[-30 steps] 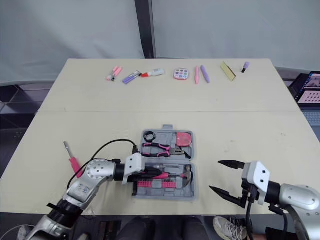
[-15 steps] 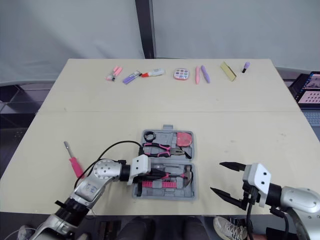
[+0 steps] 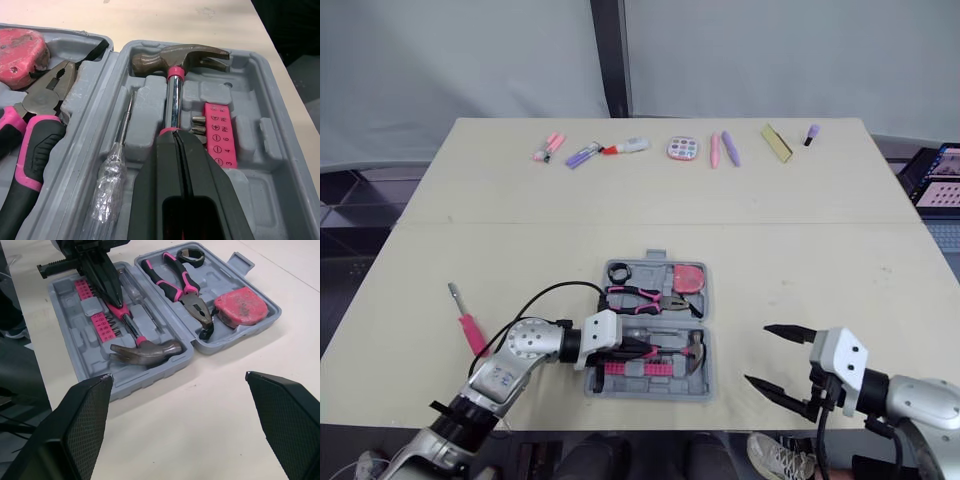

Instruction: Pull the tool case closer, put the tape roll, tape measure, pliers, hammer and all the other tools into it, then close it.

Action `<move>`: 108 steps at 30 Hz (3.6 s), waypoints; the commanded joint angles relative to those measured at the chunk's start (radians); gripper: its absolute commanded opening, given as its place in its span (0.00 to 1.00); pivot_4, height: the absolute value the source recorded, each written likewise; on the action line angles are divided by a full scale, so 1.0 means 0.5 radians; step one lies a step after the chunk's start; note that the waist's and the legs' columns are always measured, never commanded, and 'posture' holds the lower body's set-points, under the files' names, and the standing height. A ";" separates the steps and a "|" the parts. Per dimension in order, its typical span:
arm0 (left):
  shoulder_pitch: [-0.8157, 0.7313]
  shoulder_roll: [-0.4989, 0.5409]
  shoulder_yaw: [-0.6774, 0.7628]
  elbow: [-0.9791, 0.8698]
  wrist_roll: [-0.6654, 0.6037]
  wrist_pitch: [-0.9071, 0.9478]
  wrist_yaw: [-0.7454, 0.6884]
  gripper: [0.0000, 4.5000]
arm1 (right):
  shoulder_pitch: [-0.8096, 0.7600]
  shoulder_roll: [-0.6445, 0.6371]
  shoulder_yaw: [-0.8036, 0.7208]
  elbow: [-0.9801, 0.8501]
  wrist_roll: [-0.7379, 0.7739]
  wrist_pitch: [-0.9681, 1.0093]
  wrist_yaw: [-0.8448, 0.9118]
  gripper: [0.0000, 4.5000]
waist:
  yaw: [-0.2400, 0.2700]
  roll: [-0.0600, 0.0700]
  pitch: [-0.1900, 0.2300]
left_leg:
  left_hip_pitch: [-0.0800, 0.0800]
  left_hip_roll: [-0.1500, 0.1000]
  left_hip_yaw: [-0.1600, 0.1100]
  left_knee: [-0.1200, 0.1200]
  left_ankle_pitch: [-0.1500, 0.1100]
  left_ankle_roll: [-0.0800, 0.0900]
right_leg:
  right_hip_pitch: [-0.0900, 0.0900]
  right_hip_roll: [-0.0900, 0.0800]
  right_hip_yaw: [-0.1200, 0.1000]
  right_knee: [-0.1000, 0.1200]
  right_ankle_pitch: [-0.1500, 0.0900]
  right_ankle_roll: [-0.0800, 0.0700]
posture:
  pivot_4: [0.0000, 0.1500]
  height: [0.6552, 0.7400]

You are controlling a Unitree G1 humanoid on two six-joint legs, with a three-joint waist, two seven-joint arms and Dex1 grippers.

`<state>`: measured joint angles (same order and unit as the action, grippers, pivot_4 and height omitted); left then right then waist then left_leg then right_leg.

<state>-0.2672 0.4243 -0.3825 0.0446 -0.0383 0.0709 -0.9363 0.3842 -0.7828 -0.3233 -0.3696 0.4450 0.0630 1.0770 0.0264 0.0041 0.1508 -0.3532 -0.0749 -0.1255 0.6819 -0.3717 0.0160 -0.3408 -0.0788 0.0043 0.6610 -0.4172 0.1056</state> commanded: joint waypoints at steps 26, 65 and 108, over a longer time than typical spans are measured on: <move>0.117 -0.001 -0.154 0.301 0.161 0.041 0.099 0.00 | -0.005 -0.026 -0.085 -0.086 0.063 0.051 0.017 1.00 | 0.007 0.011 -0.030 | 0.004 -0.001 -0.001 -0.001 -0.001 0.002 | 0.007 -0.001 0.002 -0.004 0.000 0.000 | 1.00 1.00; 0.134 -0.042 -0.170 0.476 0.127 0.000 0.125 0.00 | -0.057 -0.079 -0.085 -0.043 0.077 0.056 0.067 1.00 | 0.034 0.016 -0.058 | 0.042 0.000 -0.003 -0.021 -0.003 0.005 | 0.052 -0.002 0.003 -0.049 0.000 0.000 | 1.00 1.00; 1.797 0.084 1.536 -1.048 -0.711 0.129 0.364 0.98 | -0.140 0.101 0.188 0.148 -0.012 -0.094 0.040 1.00 | 0.003 0.007 0.028 | 0.027 0.008 -0.001 -0.035 0.001 -0.005 | 0.037 0.001 0.002 -0.071 0.002 0.004 | 1.00 1.00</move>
<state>0.6210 0.4711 0.3735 -0.4621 -0.3810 0.1500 -0.7590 0.3037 -0.7311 -0.2045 -0.2738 0.4256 0.0331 1.0948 0.0276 0.0075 0.1647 -0.3395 -0.0708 -0.1257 0.6639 -0.3712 0.0136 -0.3223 -0.0784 0.0051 0.6255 -0.4163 0.1076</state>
